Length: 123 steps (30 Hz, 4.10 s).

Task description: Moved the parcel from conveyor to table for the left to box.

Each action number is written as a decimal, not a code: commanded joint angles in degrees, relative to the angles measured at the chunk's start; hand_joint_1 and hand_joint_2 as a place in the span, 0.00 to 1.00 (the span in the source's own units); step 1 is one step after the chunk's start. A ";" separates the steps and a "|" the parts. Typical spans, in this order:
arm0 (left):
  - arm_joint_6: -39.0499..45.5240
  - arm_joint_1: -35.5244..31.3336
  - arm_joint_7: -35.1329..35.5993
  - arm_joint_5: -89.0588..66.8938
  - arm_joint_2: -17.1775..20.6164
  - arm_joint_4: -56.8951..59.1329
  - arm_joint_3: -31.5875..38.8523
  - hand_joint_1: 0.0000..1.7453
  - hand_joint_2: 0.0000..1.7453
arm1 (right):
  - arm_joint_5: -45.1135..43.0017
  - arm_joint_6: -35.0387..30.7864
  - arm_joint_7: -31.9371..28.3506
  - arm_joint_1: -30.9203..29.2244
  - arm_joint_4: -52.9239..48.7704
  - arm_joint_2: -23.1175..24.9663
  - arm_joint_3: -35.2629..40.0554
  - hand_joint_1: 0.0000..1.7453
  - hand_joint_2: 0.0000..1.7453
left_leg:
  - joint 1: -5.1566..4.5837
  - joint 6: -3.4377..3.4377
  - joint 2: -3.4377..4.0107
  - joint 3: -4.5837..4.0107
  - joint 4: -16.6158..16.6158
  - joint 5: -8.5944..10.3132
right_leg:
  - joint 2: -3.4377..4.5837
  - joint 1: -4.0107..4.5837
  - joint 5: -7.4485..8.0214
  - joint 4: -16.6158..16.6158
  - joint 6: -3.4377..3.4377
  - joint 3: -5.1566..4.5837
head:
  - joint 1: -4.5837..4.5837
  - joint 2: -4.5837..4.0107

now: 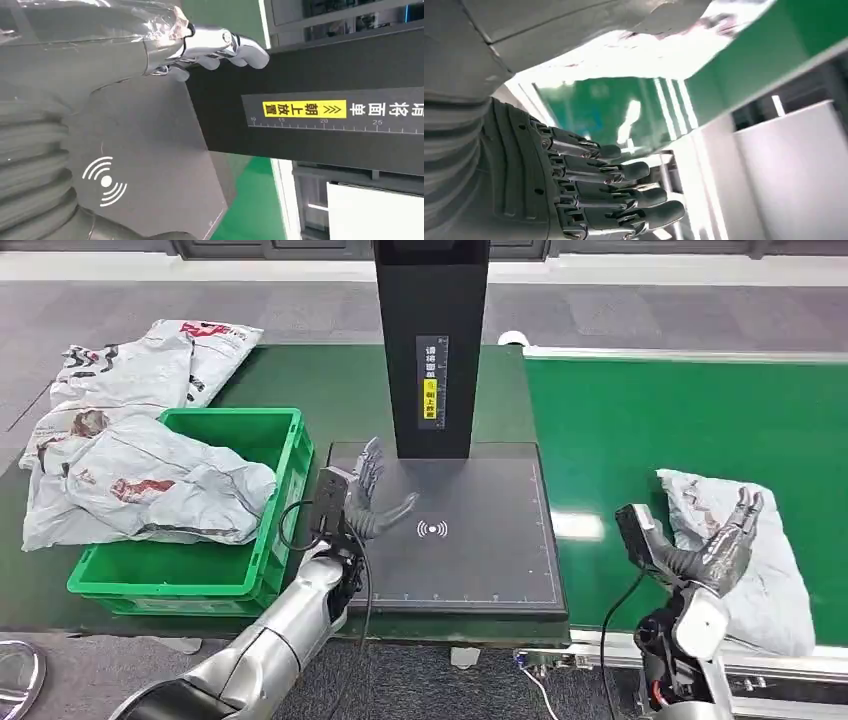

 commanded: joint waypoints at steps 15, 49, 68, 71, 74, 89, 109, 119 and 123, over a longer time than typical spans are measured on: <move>-0.62 -1.02 -0.16 -0.17 3.16 1.31 0.02 0.00 1.00 | 7.40 5.15 14.82 -8.82 24.22 -4.35 -0.77 0.00 1.00 | 0.09 0.07 0.28 0.35 -0.24 -0.01 | 0.23 0.10 0.10 -0.34 0.02 0.34 | 0.00 0.00; -2.28 -0.43 1.10 0.56 4.10 0.62 -1.32 0.00 1.00 | 7.78 24.86 24.10 -6.06 23.03 -3.68 7.44 1.00 1.00 | 0.07 0.13 0.17 0.19 0.09 0.01 | 0.13 0.08 0.12 -0.16 0.14 0.29 | 0.00 0.00; 3.28 2.75 -0.37 -0.36 4.89 -2.43 1.98 0.00 1.00 | -11.62 -0.02 -5.42 -5.15 -12.47 2.67 14.44 1.00 1.00 | -0.01 0.12 0.49 -0.12 0.18 -0.05 | 0.44 -0.01 0.15 0.09 0.13 -0.15 | 0.00 0.00; 3.36 2.12 -0.80 -1.11 4.39 -1.66 2.43 0.00 1.00 | -11.28 -0.02 -8.25 -4.65 -16.69 4.94 19.03 1.00 1.00 | 0.02 0.11 0.43 -0.08 0.15 -0.05 | 0.38 0.02 0.12 0.05 0.12 -0.10 | 0.00 0.00; 3.63 1.68 -0.79 -1.42 4.20 -1.59 2.41 0.00 1.00 | -9.83 -0.02 -7.60 -4.08 -18.14 6.02 20.12 1.00 1.00 | 0.05 0.10 0.39 -0.11 0.17 -0.04 | 0.37 0.05 0.12 0.07 0.12 -0.13 | 0.00 -0.02; 2.41 -1.01 0.19 -2.30 3.90 -0.50 3.36 0.00 1.00 | -12.77 8.22 -0.33 -5.28 -4.54 8.69 48.68 1.00 1.00 | 0.13 0.11 0.42 -0.05 0.08 0.01 | 0.42 0.13 0.16 -0.07 0.12 -0.05 | 0.00 -0.02; 2.97 -2.73 0.37 -3.51 4.53 0.01 1.54 0.00 1.00 | -28.73 31.54 -4.48 -4.31 -0.11 4.78 58.52 0.00 1.00 | 0.08 0.15 0.16 -0.11 0.08 0.07 | 0.17 0.08 0.14 -0.09 0.17 -0.04 | 0.00 -0.02; 5.53 -0.92 -1.23 -3.35 4.75 -3.88 2.32 0.00 1.00 | -34.27 19.05 -6.91 -2.15 -9.95 4.21 51.39 0.00 1.00 | 0.05 0.14 0.21 -0.23 0.16 0.05 | 0.22 0.03 0.13 0.01 0.18 -0.17 | 0.00 -0.02; 8.85 -0.54 -3.17 -2.84 3.92 -6.83 3.02 0.00 1.00 | -45.38 13.45 -16.73 -0.24 -13.41 4.99 44.32 0.00 1.00 | 0.06 0.14 0.13 -0.23 0.16 0.06 | 0.14 0.06 0.11 -0.01 0.17 -0.15 | 0.00 0.00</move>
